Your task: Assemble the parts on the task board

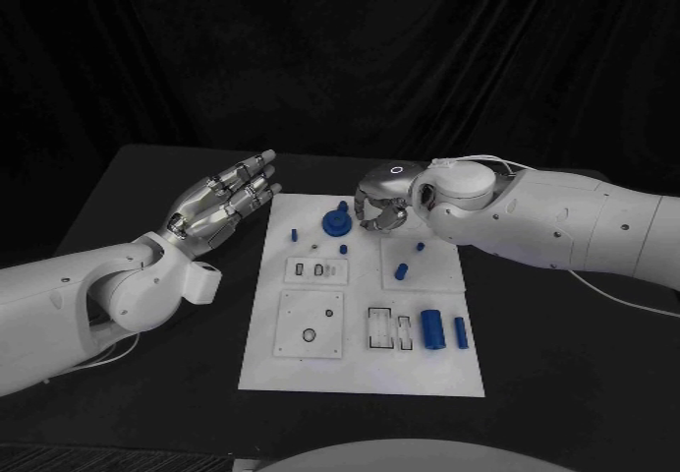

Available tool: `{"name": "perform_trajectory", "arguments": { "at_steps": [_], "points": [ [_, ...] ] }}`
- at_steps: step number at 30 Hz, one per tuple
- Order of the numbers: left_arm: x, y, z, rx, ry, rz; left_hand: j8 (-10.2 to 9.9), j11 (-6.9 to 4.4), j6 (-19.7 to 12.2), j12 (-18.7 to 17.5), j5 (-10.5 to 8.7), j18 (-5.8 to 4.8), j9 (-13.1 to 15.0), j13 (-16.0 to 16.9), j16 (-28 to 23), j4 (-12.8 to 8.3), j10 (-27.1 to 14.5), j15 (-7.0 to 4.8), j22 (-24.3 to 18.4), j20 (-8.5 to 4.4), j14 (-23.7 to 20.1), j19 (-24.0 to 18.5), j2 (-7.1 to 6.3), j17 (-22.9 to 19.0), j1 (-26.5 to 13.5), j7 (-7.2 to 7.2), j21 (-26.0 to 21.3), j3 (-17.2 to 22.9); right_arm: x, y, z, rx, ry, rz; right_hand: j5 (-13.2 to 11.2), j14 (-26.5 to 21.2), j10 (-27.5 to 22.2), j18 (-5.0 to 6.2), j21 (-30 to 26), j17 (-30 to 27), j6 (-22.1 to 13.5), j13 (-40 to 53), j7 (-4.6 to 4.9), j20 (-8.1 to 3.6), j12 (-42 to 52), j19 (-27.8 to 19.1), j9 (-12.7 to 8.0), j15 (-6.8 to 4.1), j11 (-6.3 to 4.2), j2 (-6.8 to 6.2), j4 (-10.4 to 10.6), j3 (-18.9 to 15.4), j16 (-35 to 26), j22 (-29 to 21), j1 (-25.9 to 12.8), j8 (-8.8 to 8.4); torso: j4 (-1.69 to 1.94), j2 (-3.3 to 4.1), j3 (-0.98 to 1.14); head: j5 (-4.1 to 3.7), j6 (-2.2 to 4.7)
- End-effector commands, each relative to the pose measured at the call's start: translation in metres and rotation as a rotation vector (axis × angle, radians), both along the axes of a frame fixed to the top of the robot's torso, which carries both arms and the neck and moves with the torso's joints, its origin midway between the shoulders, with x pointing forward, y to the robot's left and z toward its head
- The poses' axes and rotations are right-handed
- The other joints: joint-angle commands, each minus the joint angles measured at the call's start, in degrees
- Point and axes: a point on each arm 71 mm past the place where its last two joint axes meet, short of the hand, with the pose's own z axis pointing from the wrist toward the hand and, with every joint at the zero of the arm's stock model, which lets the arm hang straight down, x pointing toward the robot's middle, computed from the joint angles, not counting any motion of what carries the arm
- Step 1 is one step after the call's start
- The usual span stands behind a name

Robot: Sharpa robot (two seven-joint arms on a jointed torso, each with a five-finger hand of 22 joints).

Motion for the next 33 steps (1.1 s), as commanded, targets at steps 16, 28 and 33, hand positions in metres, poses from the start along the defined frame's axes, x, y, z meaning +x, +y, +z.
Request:
{"name": "perform_trajectory", "arguments": {
  "at_steps": [16, 28, 33],
  "points": [
    [-0.001, 0.002, 0.000, -0.006, -0.001, -0.008, 0.34, 0.53, 0.05, 0.43, 0.33, 0.78, 0.10, 0.08, -0.14, 0.04, -0.01, 0.30, 0.05, 0.36, 0.12, -0.03, -0.17, -0.06, 0.64, 0.34, -0.17, 0.42, -0.024, -0.082, 0.047, 0.125, -0.138, -0.122, -22.96, 5.96, 5.88, -1.08, 4.68, 15.09, -12.15, 15.09, -0.55, -0.94, 0.20, 3.06, -2.12, -1.09, -0.98, -1.76, 6.86, -6.01, 0.15, 12.99, -1.78, -7.14, -0.33, -0.08, 0.01, 0.10, -0.23],
    [-0.001, -0.001, -0.001, -0.008, 0.002, -0.018, 0.33, 0.57, 0.02, 0.49, 0.40, 0.77, 0.09, 0.09, -0.13, -0.07, 0.01, 0.35, 0.05, 0.37, 0.12, -0.04, -0.21, -0.06, 0.66, 0.34, -0.18, 0.65, -0.043, -0.138, 0.046, 0.241, -0.166, -0.193, -21.75, 5.96, 5.88, -1.72, 7.41, 15.09, -11.82, 15.09, -1.16, -1.40, 0.20, 4.39, -4.83, -1.57, -1.60, -2.66, 9.85, -7.38, 0.15, 13.83, 0.42, -8.54, -0.06, 0.02, -0.02, -0.96, 0.15],
    [-0.001, -0.001, -0.001, -0.008, 0.003, -0.018, 0.33, 0.57, 0.02, 0.49, 0.40, 0.77, 0.09, 0.09, -0.13, -0.07, 0.01, 0.35, 0.05, 0.37, 0.12, -0.04, -0.21, -0.06, 0.66, 0.34, -0.18, 0.65, -0.048, -0.153, 0.040, 0.251, -0.170, -0.220, -21.09, 5.96, 5.88, -1.78, 7.67, 15.09, -11.34, 15.09, -1.02, -1.49, 0.20, 4.49, -5.61, -1.60, -1.57, -3.11, 11.22, -7.74, 0.15, 13.90, 1.46, -8.72, -0.14, 0.01, -0.02, -0.91, -0.01]
  ]
}}
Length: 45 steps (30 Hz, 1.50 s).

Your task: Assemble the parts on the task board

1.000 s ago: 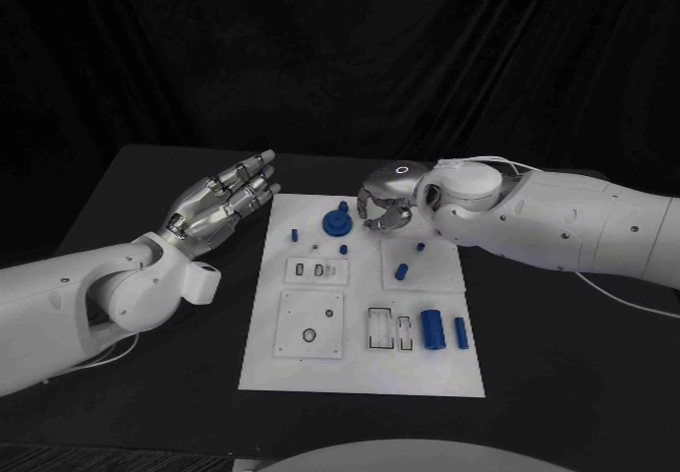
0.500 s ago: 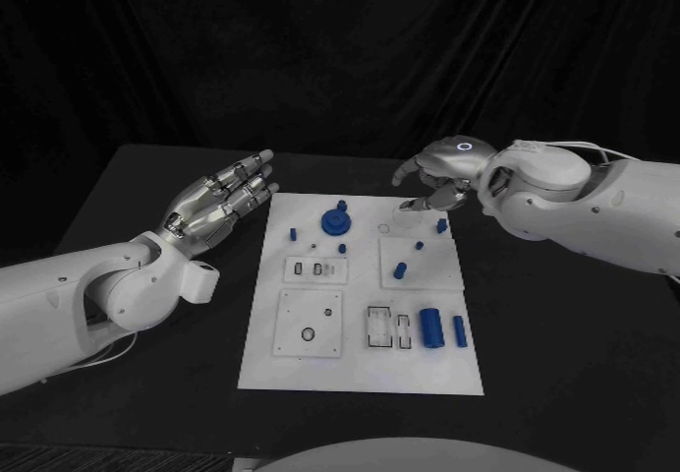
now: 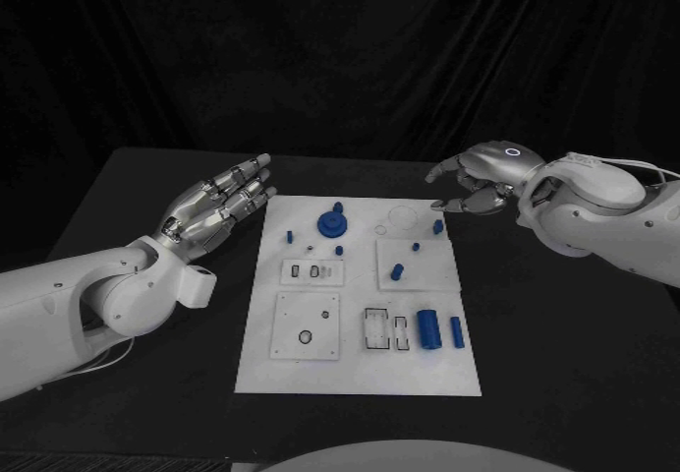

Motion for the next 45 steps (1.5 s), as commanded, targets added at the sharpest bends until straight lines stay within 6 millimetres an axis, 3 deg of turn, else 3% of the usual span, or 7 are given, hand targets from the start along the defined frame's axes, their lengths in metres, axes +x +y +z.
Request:
{"name": "perform_trajectory", "arguments": {
  "at_steps": [1, 5, 9, 19, 25, 37, 45],
  "points": [
    [-0.001, -0.002, 0.000, -0.011, -0.005, -0.016, 0.31, 0.57, -0.04, 0.25, 0.44, 0.76, 0.04, 0.04, -0.13, -0.13, 0.01, 0.36, 0.04, 0.37, 0.12, -0.05, 0.03, -0.09, 0.46, 0.34, -0.19, 0.47, -0.003, -0.006, 0.000, 0.054, -0.040, -0.015, 0.57, 6.11, 6.00, -0.85, 0.34, 15.10, 0.70, 15.09, 0.01, -0.36, 0.20, 4.15, -0.39, -0.42, -0.41, -0.05, 0.76, -0.03, 0.15, 13.90, 1.19, -0.27, 0.03, 0.00, -0.01, -0.13, -0.18],
    [-0.001, -0.002, 0.000, -0.011, -0.005, -0.016, 0.31, 0.57, -0.04, 0.25, 0.44, 0.76, 0.04, 0.04, -0.13, -0.13, 0.01, 0.36, 0.04, 0.37, 0.12, -0.05, 0.03, -0.09, 0.46, 0.34, -0.19, 0.47, -0.004, -0.014, -0.007, 0.049, -0.024, -0.035, 1.00, 6.11, 6.00, -0.84, 0.31, 15.10, 1.05, 15.09, 0.11, -0.35, 0.20, 4.13, -0.65, -0.40, -0.34, -0.14, 1.19, -0.09, 0.15, 13.89, 1.77, -0.23, -0.06, 0.02, 0.04, -0.17, -0.21],
    [-0.001, -0.003, 0.000, -0.013, -0.005, -0.019, 0.31, 0.57, -0.04, 0.25, 0.44, 0.76, 0.04, 0.04, -0.13, -0.13, 0.01, 0.36, 0.04, 0.37, 0.12, -0.05, 0.03, -0.09, 0.46, 0.34, -0.19, 0.47, -0.004, -0.018, -0.015, 0.043, -0.007, -0.048, 1.08, 6.11, 6.00, -0.83, 0.27, 15.10, 1.79, 15.09, 0.30, -0.32, 0.20, 4.09, -0.84, -0.33, -0.21, -0.17, 1.65, -0.16, 0.15, 13.87, 2.38, 0.01, 0.09, -0.04, 0.05, -0.37, -0.41],
    [-0.001, -0.002, 0.000, -0.014, -0.005, -0.020, 0.26, 0.54, -0.22, 0.21, 0.50, 0.75, 0.01, 0.03, -0.14, -0.23, 0.00, 0.39, 0.04, 0.38, 0.12, -0.05, 0.02, -0.10, 0.50, 0.30, -0.19, 0.68, -0.005, -0.023, -0.034, 0.030, 0.034, -0.065, 0.82, 6.11, 6.00, -0.89, 0.55, 15.10, 4.18, 15.09, 0.60, -0.13, 0.20, 4.20, -0.74, -0.11, 0.05, -0.64, 2.54, -0.58, 0.15, 13.95, 3.86, 1.08, -0.06, -0.02, -0.02, -0.07, -0.66],
    [-0.001, -0.002, 0.000, -0.015, -0.004, -0.021, 0.24, 0.53, -0.27, 0.16, 0.51, 0.74, 0.00, 0.02, -0.14, -0.31, -0.02, 0.41, 0.04, 0.38, 0.12, -0.06, 0.01, -0.10, 0.52, 0.27, -0.19, 0.83, -0.005, -0.024, -0.044, 0.020, 0.060, -0.077, 0.53, 6.11, 6.00, -0.90, 0.58, 15.10, 4.68, 15.09, 0.68, -0.10, 0.20, 4.21, -0.61, -0.08, 0.12, -0.86, 2.71, -0.78, 0.15, 13.95, 4.08, 1.36, 0.06, -0.01, 0.04, -0.21, -0.73],
    [-0.001, -0.002, -0.001, -0.016, -0.003, -0.023, 0.22, 0.52, -0.32, 0.16, 0.52, 0.73, 0.00, 0.01, -0.15, -0.37, -0.03, 0.43, 0.04, 0.38, 0.11, -0.05, 0.00, -0.10, 0.55, 0.26, -0.19, 0.95, -0.002, -0.022, -0.051, 0.015, 0.073, -0.097, 0.33, 6.11, 6.00, -0.84, 0.38, 15.10, 5.54, 15.09, 0.93, 0.06, 0.20, 4.10, -0.07, 0.10, 0.32, -1.00, 2.71, -0.95, 0.15, 13.88, 5.08, 1.99, 0.06, -0.07, 0.03, -0.32, -0.85],
    [-0.001, -0.002, -0.001, -0.016, -0.002, -0.024, 0.22, 0.52, -0.32, 0.16, 0.52, 0.73, 0.00, 0.01, -0.15, -0.37, -0.03, 0.43, 0.04, 0.38, 0.11, -0.05, 0.00, -0.10, 0.55, 0.26, -0.19, 0.95, -0.001, -0.020, -0.056, 0.018, 0.074, -0.111, 2.86, 6.11, 6.00, -0.76, 0.08, 15.10, 5.88, 15.09, 1.24, 0.31, 0.20, 3.92, 0.98, 0.37, 0.58, -0.52, 2.46, -0.85, 0.15, 13.78, 6.42, 2.65, 0.01, -0.06, 0.02, -0.19, -0.85]
  ]
}}
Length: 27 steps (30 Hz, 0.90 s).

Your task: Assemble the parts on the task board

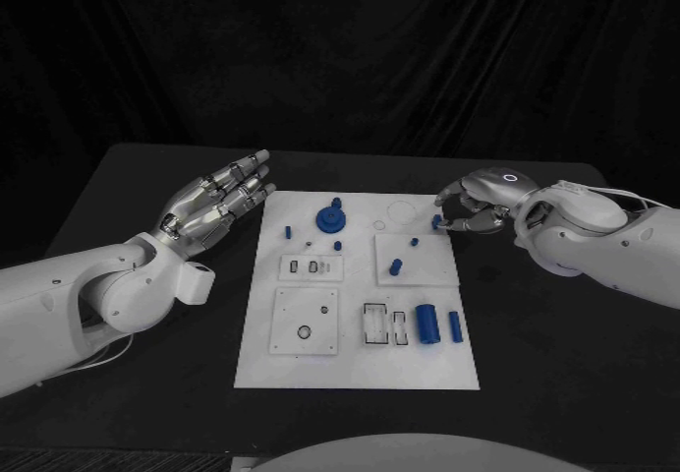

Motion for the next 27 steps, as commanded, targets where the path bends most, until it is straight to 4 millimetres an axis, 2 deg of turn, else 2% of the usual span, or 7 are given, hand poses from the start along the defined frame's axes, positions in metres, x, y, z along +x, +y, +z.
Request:
{"name": "perform_trajectory", "arguments": {
  "at_steps": [1, 7, 16, 27],
  "points": [
    [-0.001, -0.001, 0.001, -0.014, -0.008, -0.014, 0.23, 0.52, -0.32, 0.16, 0.29, 0.73, 0.01, 0.03, -0.15, 0.03, -0.02, 0.43, 0.04, 0.38, 0.11, -0.05, 0.00, -0.06, 0.54, 0.26, -0.19, 0.23, 0.001, -0.001, -0.002, 0.002, -0.005, -0.034, 0.84, 6.11, 6.00, -0.80, -0.38, 15.10, 0.56, 15.09, -0.11, 0.33, 0.20, 3.93, 0.39, 0.39, 0.59, -0.02, -0.19, 0.10, 0.15, 13.80, 0.65, 0.38, -0.03, 0.00, -0.03, 0.14, -0.02],
    [-0.001, -0.001, 0.001, -0.014, -0.007, -0.015, 0.20, 0.51, -0.41, 0.10, 0.30, 0.71, 0.00, 0.01, -0.15, -0.07, -0.04, 0.46, 0.04, 0.40, 0.11, -0.06, -0.01, -0.06, 0.57, 0.24, -0.19, 0.43, 0.002, 0.000, -0.005, -0.001, 0.004, -0.038, 2.66, 6.11, 6.00, -0.78, -0.44, 15.10, 1.30, 15.09, 0.03, 0.43, 0.20, 3.89, 1.87, 0.47, 0.68, 0.17, -0.54, 0.02, 0.15, 13.77, 1.39, 1.66, 0.04, -0.01, -0.04, 0.12, -0.11],
    [-0.001, -0.001, 0.000, -0.014, -0.006, -0.016, 0.20, 0.51, -0.41, 0.10, 0.30, 0.71, 0.00, 0.01, -0.15, -0.07, -0.04, 0.46, 0.04, 0.40, 0.11, -0.06, -0.01, -0.06, 0.57, 0.24, -0.19, 0.43, 0.003, 0.001, -0.009, -0.007, 0.015, -0.044, 3.62, 6.11, 6.00, -0.74, -0.59, 15.10, 1.20, 15.09, 0.19, 0.51, 0.20, 3.80, 2.95, 0.58, 0.82, 0.29, -0.79, -0.10, 0.15, 13.72, 1.76, 2.99, 0.01, 0.01, -0.04, 0.13, -0.17],
    [-0.001, -0.001, 0.000, -0.015, -0.005, -0.018, 0.19, 0.51, -0.43, 0.07, 0.30, 0.69, 0.00, 0.00, -0.15, -0.16, -0.06, 0.51, 0.04, 0.42, 0.11, -0.05, -0.02, -0.06, 0.59, 0.24, -0.19, 0.62, 0.004, 0.002, -0.012, -0.012, 0.025, -0.048, 5.41, 6.11, 6.00, -0.72, -0.66, 15.10, 0.74, 15.09, 0.24, 0.63, 0.20, 3.74, 5.40, 0.68, 0.89, 0.62, -1.67, -0.15, 0.15, 13.69, 2.66, 6.09, -0.05, -0.02, -0.05, 0.15, -0.32]
  ]
}}
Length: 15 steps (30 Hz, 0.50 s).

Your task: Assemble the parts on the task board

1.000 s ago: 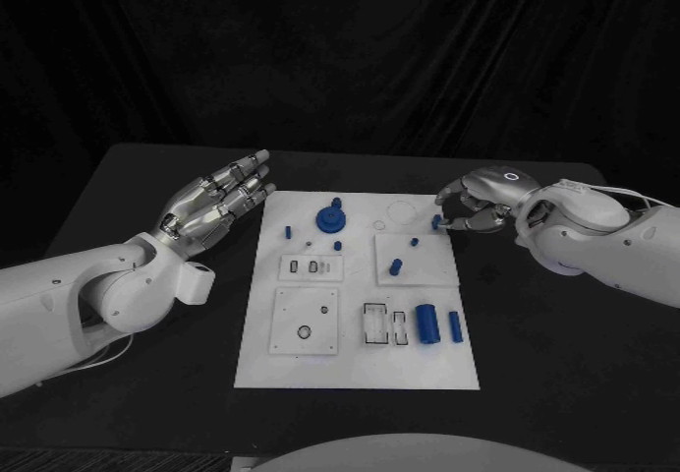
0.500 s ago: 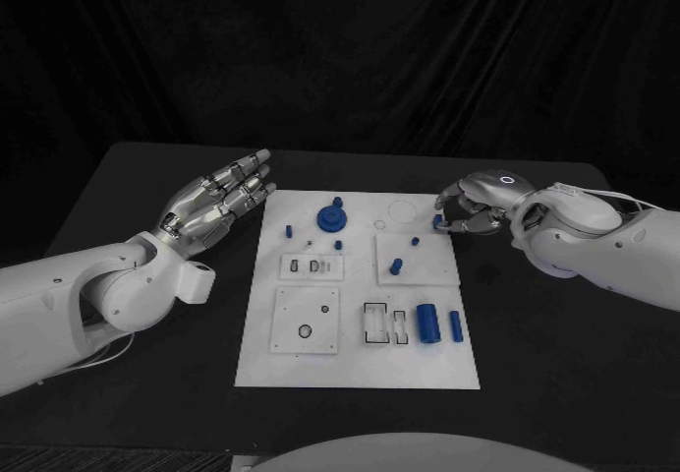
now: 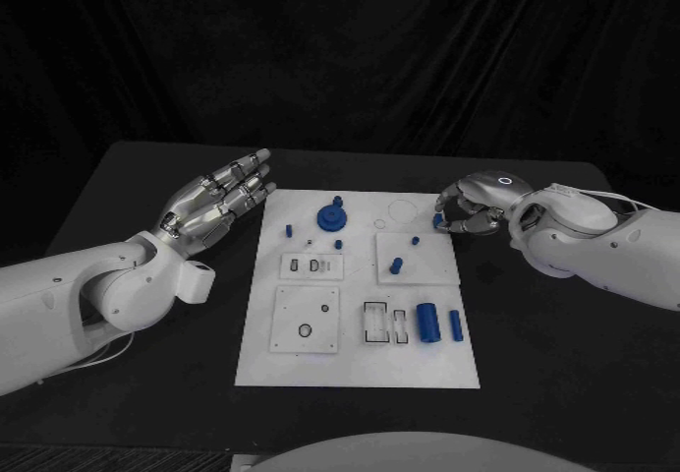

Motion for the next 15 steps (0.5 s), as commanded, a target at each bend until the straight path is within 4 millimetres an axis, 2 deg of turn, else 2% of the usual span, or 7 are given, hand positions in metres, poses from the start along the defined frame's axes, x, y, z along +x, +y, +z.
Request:
{"name": "perform_trajectory", "arguments": {
  "at_steps": [1, 15],
  "points": [
    [-0.0008, -0.0013, 0.0007, -0.013, -0.007, -0.015, 0.19, 0.51, -0.23, 0.07, 0.30, 0.69, 0.01, 0.01, -0.15, -0.01, -0.06, 0.51, 0.04, 0.42, 0.11, -0.05, -0.02, -0.09, 0.59, 0.04, -0.19, 0.47, 0.0005, -0.0015, -0.0022, -0.006, 0.008, -0.023, 0.82, 5.94, 6.01, -0.73, -0.19, 15.10, -0.29, 15.10, 0.14, 0.41, 0.20, 3.97, 0.61, 0.50, 0.48, 0.08, -0.52, 0.02, 0.15, 13.67, 0.65, 0.76, -0.03, 0.00, 0.02, 0.02, -0.03],
    [-0.0007, -0.0013, 0.0003, -0.013, -0.005, -0.017, 0.19, 0.51, -0.23, 0.07, 0.30, 0.69, 0.01, 0.01, -0.15, -0.01, -0.06, 0.51, 0.04, 0.42, 0.11, -0.05, -0.02, -0.09, 0.59, 0.04, -0.19, 0.47, 0.0014, 0.0026, -0.0057, -0.005, 0.011, -0.009, 2.52, 5.94, 6.01, -0.71, -0.24, 15.10, -0.63, 15.10, 0.04, 0.39, 0.20, 3.93, 2.26, 0.44, 0.41, 0.41, -1.26, 0.19, 0.15, 13.65, 1.25, 2.93, 0.00, 0.00, 0.00, 0.03, -0.13]
  ]
}}
